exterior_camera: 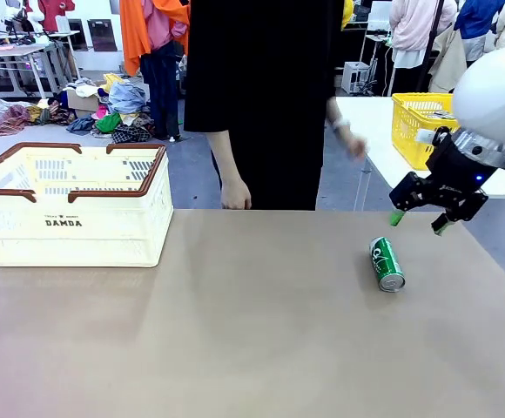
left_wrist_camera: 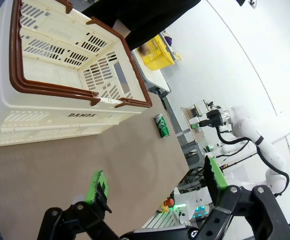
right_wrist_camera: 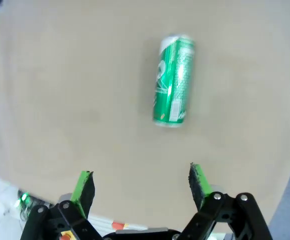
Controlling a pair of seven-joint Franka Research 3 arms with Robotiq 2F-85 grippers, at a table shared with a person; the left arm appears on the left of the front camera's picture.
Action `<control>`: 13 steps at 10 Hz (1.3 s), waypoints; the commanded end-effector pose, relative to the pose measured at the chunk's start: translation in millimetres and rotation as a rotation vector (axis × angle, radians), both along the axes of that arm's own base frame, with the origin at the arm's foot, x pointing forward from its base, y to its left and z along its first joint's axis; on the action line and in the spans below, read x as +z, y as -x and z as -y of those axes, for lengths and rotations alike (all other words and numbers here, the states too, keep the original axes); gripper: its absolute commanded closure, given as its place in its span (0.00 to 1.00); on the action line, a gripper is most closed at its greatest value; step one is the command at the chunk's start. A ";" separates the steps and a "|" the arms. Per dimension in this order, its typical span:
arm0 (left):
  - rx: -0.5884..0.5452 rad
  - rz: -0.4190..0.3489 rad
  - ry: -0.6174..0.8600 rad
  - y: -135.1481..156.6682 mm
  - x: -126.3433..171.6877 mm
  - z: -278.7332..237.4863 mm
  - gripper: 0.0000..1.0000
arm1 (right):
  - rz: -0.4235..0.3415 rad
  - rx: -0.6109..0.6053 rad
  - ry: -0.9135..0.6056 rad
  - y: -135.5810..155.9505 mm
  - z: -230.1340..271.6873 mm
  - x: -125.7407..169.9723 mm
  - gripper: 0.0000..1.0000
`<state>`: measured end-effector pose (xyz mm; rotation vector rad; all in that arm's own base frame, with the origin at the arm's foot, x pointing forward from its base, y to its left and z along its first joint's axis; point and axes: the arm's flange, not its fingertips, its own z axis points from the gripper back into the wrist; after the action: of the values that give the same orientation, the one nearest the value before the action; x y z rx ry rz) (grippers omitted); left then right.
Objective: Place the drinks into the Shopping basket.
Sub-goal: Pick up one drink and place it into the Shopping basket.
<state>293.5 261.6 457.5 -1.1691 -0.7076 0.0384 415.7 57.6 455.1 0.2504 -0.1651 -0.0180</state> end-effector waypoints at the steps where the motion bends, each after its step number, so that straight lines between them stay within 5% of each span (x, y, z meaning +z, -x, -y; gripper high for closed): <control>1: 0.000 0.016 0.017 0.2 3.9 0.0 0.00 | 0.000 -0.108 0.113 -30.3 -12.5 -31.2 0.00; 7: 0.000 0.016 0.017 0.2 3.9 0.0 0.00 | -0.143 -0.146 0.128 -91.2 -0.5 -135.5 0.00; 11: 0.000 0.016 0.017 0.2 3.9 0.0 0.00 | -0.156 -0.129 0.126 -99.0 -4.4 -153.4 0.00; 12: 0.000 0.016 0.017 0.2 3.9 0.0 0.00 | -0.160 -0.121 0.125 -99.1 -4.4 -155.6 0.60; 13: 0.000 0.016 0.017 0.2 3.9 0.0 0.00 | -0.155 -0.118 0.123 -99.0 -5.9 -156.5 1.00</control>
<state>293.3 261.8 457.6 -1.1693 -0.7081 0.0390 509.9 61.7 299.2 0.1288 -0.0075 -0.1551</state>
